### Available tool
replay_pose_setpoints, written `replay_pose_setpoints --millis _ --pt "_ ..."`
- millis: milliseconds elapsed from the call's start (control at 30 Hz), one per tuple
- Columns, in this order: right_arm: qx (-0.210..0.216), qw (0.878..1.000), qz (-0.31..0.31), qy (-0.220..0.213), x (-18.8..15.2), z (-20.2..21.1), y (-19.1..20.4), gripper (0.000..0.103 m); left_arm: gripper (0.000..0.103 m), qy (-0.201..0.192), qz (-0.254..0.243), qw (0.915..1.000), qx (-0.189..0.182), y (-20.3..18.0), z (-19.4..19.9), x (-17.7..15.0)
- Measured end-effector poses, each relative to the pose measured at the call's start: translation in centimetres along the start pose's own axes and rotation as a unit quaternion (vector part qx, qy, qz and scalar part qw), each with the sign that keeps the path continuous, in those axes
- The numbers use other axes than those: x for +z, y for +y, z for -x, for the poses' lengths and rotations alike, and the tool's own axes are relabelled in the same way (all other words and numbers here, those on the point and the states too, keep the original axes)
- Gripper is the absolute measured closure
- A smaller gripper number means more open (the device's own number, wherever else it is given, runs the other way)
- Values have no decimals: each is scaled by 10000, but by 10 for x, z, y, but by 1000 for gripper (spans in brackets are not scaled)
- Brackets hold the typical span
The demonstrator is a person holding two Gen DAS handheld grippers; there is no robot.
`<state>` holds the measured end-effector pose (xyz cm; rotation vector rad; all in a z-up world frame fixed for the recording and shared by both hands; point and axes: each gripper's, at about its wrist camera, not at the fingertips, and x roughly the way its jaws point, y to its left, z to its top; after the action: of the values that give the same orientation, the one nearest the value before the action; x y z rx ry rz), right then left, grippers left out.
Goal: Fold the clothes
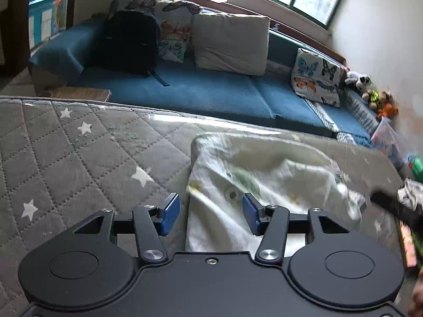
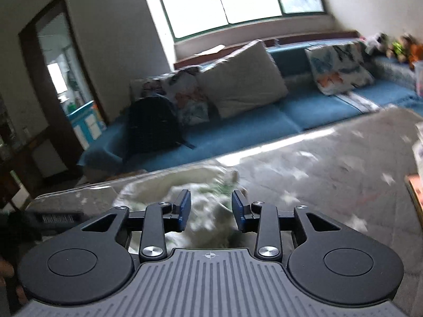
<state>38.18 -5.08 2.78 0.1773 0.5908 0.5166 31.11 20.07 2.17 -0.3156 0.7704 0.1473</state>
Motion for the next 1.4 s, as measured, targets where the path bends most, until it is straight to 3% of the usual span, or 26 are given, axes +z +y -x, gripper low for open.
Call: replay_pose_setpoints --millis 167,300,433,533,733,867,1067,1200,1400 --pt "-116 9979 423 466 -8 -34 9 85 46 131 -133 9998 102 -2 -5 -10" --pt "-364 9949 574 744 -20 -50 7 85 43 211 -250 9993 166 -2 -11 -17" --pt "-301 9954 582 694 -20 -46 6 85 39 222 -254 9992 232 -3 -10 -17" --pt "-201 9966 542 588 -14 -34 8 84 38 175 -217 9993 254 -3 -2 -17" --pt "-17 9965 630 548 -17 -2 17 81 22 -57 -346 9986 395 -13 26 -26" --pt "30 9953 783 562 -24 18 24 71 15 -196 -458 9977 456 -21 47 -37" --pt "79 9916 1186 509 -39 57 38 65 14 -312 -527 9965 561 -25 82 -60" --pt "123 9894 1379 445 -50 88 45 60 0 -410 -478 9957 686 -23 106 -77" --pt "230 9865 1545 498 -73 129 51 57 0 -533 -519 9946 728 -22 146 -103"
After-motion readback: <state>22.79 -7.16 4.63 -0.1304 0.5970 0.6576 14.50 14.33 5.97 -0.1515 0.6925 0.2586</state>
